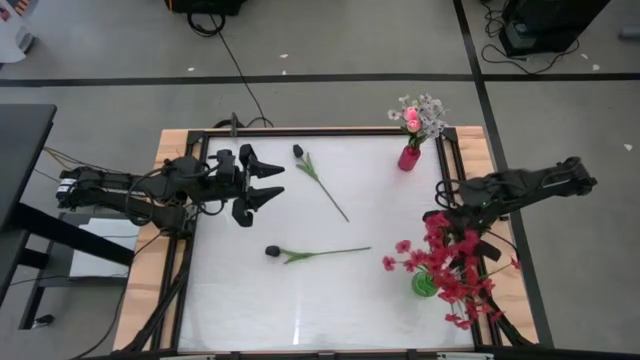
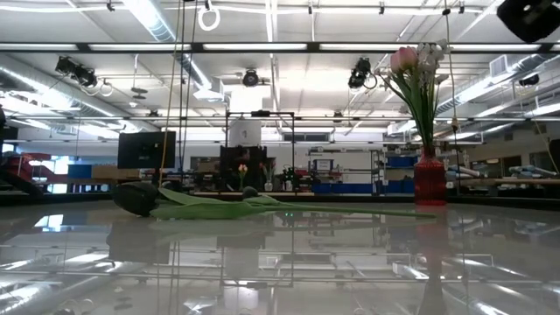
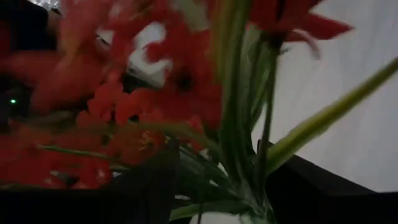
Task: Sort flowers into vase by color
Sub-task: Put the red flowers into the green vase
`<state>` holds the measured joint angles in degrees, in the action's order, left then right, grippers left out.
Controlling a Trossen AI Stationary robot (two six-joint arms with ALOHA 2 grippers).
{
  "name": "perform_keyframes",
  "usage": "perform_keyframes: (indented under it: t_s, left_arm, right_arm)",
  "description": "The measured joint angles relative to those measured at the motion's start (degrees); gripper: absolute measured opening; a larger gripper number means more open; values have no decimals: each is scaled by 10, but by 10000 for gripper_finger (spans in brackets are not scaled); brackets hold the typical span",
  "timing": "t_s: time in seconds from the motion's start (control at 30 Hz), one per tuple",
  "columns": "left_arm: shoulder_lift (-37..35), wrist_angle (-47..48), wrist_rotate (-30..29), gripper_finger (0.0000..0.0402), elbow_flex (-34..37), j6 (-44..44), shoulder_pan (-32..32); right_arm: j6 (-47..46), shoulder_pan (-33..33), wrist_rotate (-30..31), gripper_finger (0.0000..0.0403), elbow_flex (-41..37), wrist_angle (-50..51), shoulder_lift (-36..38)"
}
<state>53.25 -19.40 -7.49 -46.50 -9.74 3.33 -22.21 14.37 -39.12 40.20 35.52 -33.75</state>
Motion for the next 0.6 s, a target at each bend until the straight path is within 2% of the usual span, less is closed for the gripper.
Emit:
perform_keyframes:
  t_s: [0.2,0.43,0.6]
  left_arm:
    - [0,0,0,252,0,0,0]
    - [0,0,0,252,0,0,0]
    - [0,0,0,252,0,0,0]
  right_arm:
    - [-8,0,11,212,83,111,-3]
    - [27,0,113,211,163,262,-15]
    - [56,0,157,211,202,378,-41]
